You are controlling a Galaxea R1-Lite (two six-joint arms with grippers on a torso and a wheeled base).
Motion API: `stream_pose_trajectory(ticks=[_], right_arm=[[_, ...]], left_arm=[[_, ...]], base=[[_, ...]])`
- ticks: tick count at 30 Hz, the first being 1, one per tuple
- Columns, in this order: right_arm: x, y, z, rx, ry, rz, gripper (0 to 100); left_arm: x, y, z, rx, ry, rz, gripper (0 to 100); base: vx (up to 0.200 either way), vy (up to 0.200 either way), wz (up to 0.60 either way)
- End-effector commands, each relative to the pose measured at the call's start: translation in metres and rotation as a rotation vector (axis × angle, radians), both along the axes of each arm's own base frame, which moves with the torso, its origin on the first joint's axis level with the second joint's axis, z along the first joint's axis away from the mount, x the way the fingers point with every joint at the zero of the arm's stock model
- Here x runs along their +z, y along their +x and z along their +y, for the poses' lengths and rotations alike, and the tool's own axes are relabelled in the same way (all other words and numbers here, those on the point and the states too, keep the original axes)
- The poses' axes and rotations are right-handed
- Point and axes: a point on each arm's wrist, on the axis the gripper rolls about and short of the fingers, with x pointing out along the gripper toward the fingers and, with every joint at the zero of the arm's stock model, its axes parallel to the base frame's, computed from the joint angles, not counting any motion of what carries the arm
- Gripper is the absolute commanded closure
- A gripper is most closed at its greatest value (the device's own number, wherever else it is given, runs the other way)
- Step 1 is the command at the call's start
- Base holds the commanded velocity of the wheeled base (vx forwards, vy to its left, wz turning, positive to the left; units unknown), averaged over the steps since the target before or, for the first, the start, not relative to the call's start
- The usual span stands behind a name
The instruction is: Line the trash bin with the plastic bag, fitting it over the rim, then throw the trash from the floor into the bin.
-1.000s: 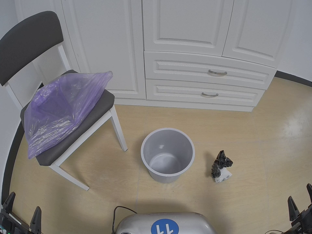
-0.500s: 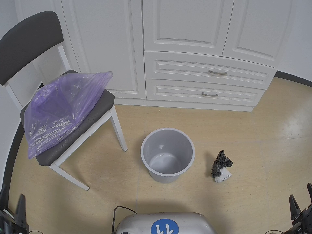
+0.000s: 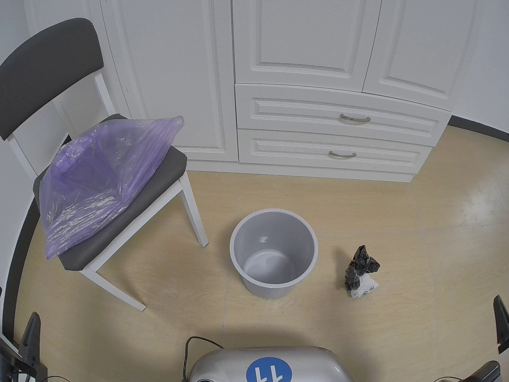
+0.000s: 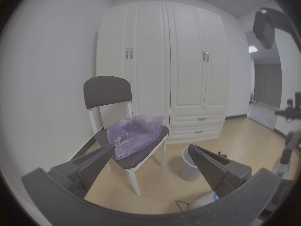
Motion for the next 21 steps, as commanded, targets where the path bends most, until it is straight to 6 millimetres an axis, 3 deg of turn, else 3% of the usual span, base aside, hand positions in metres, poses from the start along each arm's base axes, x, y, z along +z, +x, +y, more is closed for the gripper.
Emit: stream_pose_trajectory(ticks=[1,5,14,17,21], right_arm=[[0.059,0.037,0.000,0.024,0.004,0.120,0],[0.088,0.068,0.000,0.024,-0.023,0.172,0],[0.123,0.098,0.000,0.035,-0.022,0.137,0],[0.129,0.102,0.000,0.035,-0.026,0.097,0],[0.125,0.103,-0.001,0.026,-0.024,0.097,0]], left_arm=[[0.033,0.042,-0.001,0.030,0.169,0.249,0],[0.044,0.075,0.003,0.146,0.214,0.379,0],[0.067,0.128,0.006,0.156,0.277,0.377,0],[0.065,0.142,0.007,0.159,0.369,0.412,0],[0.056,0.144,0.007,0.154,0.383,0.433,0]], base=[[0.000,0.000,0.00],[0.000,0.000,0.00],[0.000,0.000,0.00],[0.000,0.000,0.00],[0.000,0.000,0.00]])
